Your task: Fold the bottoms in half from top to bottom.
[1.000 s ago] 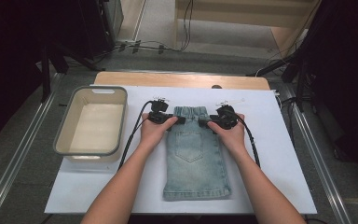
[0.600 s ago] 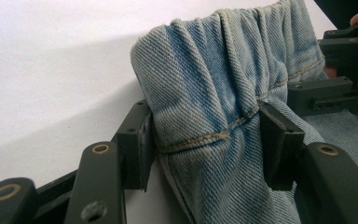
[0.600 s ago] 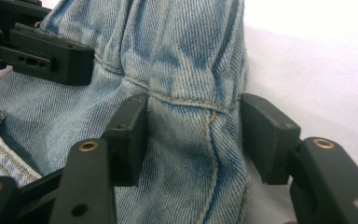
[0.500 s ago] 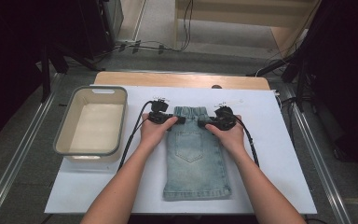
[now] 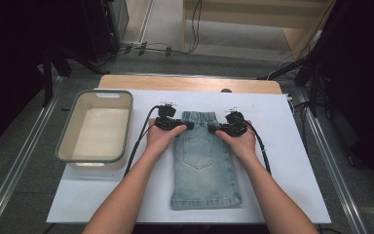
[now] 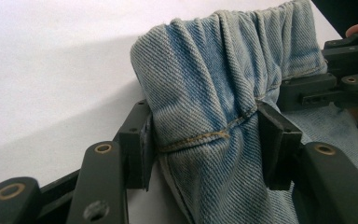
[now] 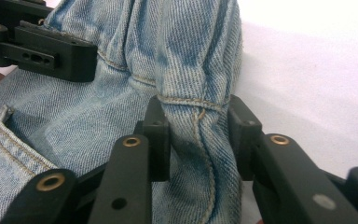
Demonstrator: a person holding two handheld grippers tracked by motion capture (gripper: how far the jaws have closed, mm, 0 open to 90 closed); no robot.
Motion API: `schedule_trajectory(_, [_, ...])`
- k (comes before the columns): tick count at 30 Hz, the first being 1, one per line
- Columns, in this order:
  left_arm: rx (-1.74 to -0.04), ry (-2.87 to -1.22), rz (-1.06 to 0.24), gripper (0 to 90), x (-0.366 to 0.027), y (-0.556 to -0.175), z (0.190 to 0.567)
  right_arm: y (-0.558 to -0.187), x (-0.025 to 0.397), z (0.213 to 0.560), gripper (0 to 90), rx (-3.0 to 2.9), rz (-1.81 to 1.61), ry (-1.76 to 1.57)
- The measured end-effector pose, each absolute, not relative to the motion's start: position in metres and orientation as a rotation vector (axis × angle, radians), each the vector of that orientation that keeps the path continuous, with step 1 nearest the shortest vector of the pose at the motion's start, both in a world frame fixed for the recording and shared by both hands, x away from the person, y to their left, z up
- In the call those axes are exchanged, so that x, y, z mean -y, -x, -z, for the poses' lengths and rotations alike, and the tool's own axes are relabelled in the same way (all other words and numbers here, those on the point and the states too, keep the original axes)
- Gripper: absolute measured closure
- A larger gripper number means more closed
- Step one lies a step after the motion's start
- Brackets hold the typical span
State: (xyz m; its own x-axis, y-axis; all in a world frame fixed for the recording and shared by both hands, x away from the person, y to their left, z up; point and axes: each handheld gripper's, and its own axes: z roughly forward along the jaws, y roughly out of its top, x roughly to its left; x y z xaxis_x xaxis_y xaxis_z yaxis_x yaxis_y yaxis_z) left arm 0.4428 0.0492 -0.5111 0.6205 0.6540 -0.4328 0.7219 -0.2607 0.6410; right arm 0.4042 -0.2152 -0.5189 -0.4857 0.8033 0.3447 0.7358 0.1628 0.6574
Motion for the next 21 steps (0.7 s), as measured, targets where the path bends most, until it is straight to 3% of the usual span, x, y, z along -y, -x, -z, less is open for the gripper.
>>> schedule_trajectory(9, [-1.082,-1.947,0.135,57.8,-0.053,-0.444,0.503,-0.4,0.212,0.511,72.6,-2.308,-1.22,-1.508])
schedule_trajectory(21, [-0.961,-1.899,0.034,58.0,-0.05,-0.449,0.46,-0.395,0.218,0.47,73.3,-2.176,-1.306,-1.42])
